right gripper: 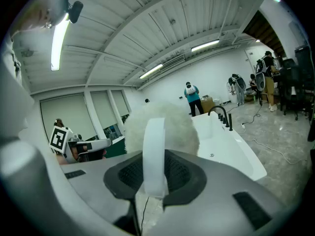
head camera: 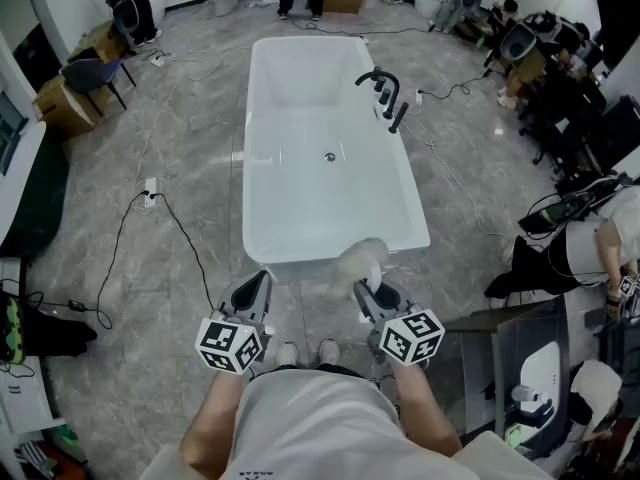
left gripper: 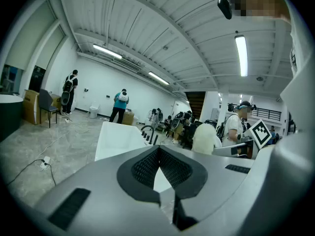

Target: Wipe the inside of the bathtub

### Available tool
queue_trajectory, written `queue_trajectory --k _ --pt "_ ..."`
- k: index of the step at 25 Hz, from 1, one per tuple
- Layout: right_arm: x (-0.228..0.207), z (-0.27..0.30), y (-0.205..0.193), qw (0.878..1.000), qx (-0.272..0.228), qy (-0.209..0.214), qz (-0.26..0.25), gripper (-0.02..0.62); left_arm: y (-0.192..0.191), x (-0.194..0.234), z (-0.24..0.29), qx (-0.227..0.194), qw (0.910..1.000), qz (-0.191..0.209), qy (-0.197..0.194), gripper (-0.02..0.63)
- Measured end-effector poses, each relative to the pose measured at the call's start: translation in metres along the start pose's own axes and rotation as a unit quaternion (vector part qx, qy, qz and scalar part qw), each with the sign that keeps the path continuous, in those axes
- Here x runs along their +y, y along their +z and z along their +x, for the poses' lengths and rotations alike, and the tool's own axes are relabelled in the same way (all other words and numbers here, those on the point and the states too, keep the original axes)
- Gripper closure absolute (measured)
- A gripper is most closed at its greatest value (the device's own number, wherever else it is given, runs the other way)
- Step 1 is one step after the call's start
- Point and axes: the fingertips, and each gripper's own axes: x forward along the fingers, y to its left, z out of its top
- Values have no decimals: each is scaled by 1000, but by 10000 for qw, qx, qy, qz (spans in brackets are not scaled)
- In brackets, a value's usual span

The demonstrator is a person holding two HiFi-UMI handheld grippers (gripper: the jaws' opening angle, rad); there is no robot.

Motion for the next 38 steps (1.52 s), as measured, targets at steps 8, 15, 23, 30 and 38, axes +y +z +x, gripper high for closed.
queue_trajectory --k 8,15,23,30,38 --pt "4 -6 -2 10000 -32 79 -14 499 2 -4 -4 -66 9999 59 77 597" --pt "5 -9 -3 10000 -28 67 -18 497 6 -5 -4 -131 9999 76 35 597" --pt "13 0 -9 9998 104 47 -133 497 4 -3 0 -123 9999 97 -73 597" --pt "26 13 -16 9992 307 8 -245 497 0 10 -2 -112 9998 -5 -154 597" --pt "52 29 -23 9989 381 -23 -270 497 -7 29 -15 -74 9997 14 -248 597"
